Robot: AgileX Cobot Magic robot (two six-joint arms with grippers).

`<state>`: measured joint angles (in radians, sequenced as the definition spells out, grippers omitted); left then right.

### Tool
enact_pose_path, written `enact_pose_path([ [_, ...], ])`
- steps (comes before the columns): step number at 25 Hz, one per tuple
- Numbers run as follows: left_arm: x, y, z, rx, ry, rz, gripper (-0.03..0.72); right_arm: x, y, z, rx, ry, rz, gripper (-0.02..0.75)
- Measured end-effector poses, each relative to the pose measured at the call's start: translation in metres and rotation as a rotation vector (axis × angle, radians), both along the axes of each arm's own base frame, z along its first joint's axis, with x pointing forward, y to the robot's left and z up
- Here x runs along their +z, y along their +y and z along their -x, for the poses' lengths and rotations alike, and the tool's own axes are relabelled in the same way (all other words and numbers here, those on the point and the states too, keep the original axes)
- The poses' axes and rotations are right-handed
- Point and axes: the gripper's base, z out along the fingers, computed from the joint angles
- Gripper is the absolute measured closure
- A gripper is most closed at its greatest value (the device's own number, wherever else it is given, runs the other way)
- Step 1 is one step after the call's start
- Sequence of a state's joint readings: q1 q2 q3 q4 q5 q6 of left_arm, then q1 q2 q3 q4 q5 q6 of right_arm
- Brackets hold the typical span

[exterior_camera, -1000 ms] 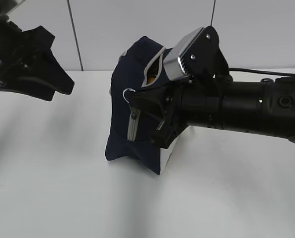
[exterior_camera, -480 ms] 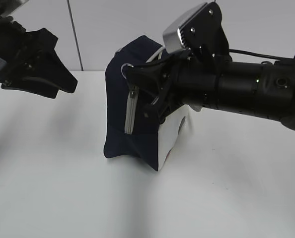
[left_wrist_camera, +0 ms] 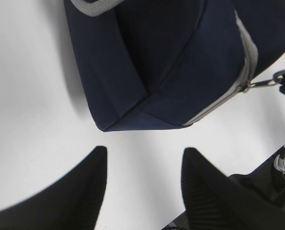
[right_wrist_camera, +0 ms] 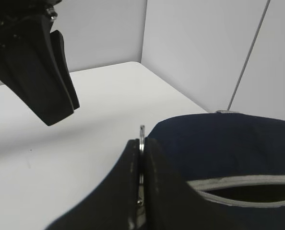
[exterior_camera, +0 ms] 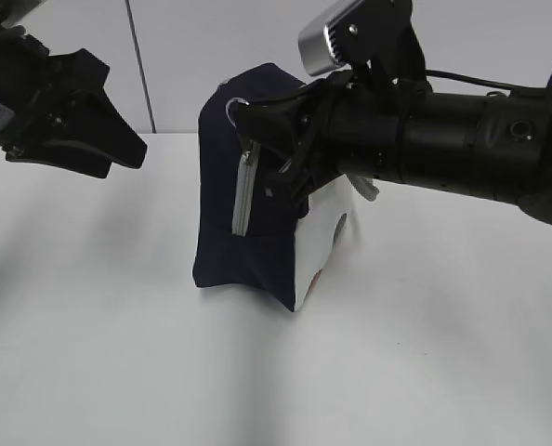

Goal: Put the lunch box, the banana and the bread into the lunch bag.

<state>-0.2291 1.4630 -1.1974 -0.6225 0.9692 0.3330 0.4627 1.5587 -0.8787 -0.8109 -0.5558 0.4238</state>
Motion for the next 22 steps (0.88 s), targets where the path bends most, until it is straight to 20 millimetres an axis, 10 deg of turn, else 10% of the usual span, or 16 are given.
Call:
enact_pose_path([
  [22,0.002,-0.007,-0.003,-0.087,-0.072,0.058,0.328,0.022,-0.011,-0.002,-0.121,0.005,0.021,0.754],
])
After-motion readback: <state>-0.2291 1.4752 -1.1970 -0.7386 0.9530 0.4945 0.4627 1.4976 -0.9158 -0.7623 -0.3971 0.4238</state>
